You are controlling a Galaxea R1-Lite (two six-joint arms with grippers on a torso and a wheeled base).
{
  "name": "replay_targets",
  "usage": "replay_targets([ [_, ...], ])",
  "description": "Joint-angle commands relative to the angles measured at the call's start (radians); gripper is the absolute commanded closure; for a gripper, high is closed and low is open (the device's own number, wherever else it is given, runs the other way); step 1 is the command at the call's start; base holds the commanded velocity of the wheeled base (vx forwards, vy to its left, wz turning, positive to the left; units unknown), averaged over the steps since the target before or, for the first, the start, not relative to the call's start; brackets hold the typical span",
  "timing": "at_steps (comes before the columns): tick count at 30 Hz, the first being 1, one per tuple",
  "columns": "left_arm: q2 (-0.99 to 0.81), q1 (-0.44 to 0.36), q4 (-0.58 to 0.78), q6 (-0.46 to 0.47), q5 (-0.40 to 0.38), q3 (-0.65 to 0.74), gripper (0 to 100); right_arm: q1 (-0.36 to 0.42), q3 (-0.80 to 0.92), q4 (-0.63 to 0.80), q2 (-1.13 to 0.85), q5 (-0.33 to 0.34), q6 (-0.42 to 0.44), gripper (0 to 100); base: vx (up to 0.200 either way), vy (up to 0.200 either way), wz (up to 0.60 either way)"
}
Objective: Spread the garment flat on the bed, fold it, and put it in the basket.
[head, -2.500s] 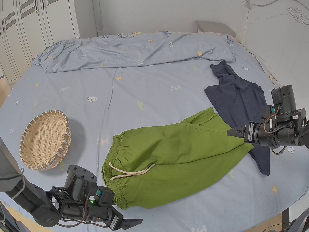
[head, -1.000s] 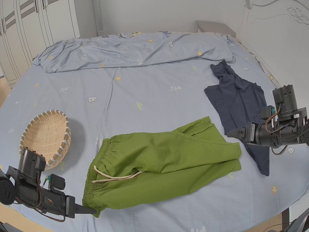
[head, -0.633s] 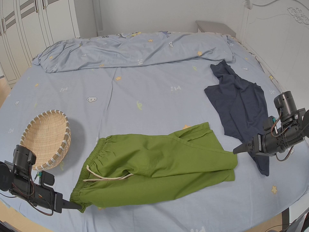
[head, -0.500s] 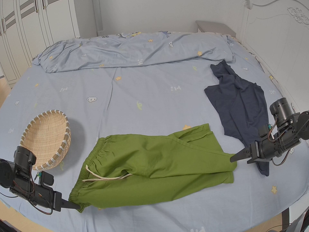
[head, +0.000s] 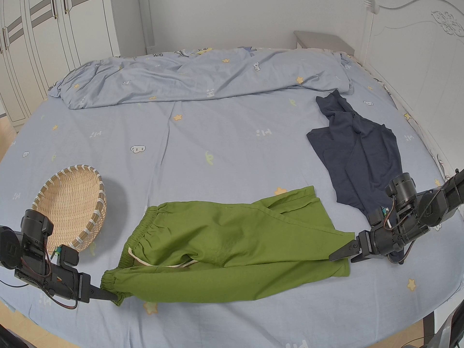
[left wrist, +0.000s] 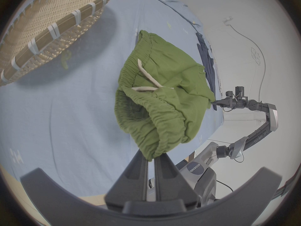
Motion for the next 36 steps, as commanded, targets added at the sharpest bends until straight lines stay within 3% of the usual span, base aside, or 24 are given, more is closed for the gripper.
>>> replay_targets([
  [1,0.021,0.02,0.0,0.001,0.0,-0.019,100,0.001,0.042,-0.05,0.064,0.0,0.001,0,0.0,0.0,0.0],
  [8,0.029,0.02,0.0,0.0,0.0,-0.026,100,0.016,0.068,-0.109,0.068,0.019,0.008,0,0.0,0.0,0.0],
  [12,0.029,0.023,0.0,0.0,0.0,-0.027,100,0.016,0.077,-0.122,0.065,0.055,0.01,0,0.0,0.0,0.0],
  [13,0.029,0.026,0.0,0.0,0.0,-0.029,100,0.014,0.086,-0.125,0.064,0.1,0.011,0,0.0,0.0,0.0],
  [15,0.029,0.026,0.0,0.0,0.0,-0.029,100,0.013,0.088,-0.125,0.062,0.126,0.011,0,0.0,0.0,0.0],
  [29,0.03,0.033,0.0,0.0,0.0,-0.035,100,0.005,0.137,-0.216,0.079,0.147,0.004,0,0.0,0.0,0.0],
  [30,0.03,0.034,0.0,0.0,0.0,-0.035,100,0.005,0.137,-0.216,0.081,0.147,0.002,100,0.0,0.0,0.0],
  [36,0.029,0.046,0.0,0.0,0.0,-0.041,100,-0.042,0.16,-0.217,0.088,0.143,-0.073,100,0.0,0.0,0.0],
])
